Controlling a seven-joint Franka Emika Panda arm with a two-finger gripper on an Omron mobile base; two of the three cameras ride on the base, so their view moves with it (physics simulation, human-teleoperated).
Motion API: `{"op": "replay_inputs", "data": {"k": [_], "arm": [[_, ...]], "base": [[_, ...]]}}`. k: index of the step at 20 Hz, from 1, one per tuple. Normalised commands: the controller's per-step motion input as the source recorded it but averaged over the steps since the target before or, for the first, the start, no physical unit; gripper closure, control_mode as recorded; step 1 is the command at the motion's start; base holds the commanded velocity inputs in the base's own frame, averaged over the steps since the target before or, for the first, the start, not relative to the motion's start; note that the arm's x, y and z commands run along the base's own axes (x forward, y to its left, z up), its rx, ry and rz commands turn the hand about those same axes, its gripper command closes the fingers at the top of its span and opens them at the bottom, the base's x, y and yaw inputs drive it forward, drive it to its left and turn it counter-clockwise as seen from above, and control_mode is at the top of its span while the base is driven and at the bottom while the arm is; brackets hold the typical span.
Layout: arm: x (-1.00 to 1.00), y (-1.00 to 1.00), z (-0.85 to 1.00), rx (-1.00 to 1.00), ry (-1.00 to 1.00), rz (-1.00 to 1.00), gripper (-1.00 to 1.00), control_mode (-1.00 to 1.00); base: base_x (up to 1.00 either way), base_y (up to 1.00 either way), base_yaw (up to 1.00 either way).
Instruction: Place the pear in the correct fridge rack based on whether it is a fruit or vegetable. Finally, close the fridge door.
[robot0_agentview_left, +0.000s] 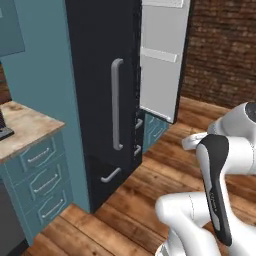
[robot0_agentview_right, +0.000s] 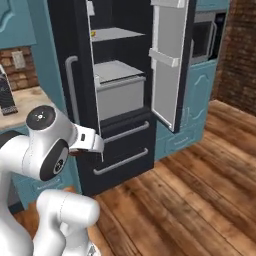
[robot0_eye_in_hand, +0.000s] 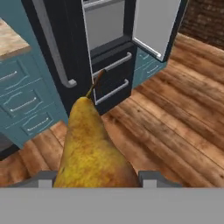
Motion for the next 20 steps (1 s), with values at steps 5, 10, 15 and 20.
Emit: {"op": "replay_inputs", "data": {"k": [5, 10, 15, 20], "arm": [[0.0, 0.0, 0.0, 0.0, 0.0, 0.0, 1.0, 1.0], [0.0, 0.0, 0.0, 0.0, 0.0, 0.0, 1.0, 1.0], [0.0, 0.0, 0.0, 0.0, 0.0, 0.0, 1.0, 1.0], [0.0, 0.0, 0.0, 0.0, 0.0, 0.0, 1.0, 1.0]], "base": [[0.44, -0.89, 0.55], [0.41, -0.93, 0.49], [0.48, -0.76, 0.47], [0.41, -0.67, 0.47]]}}
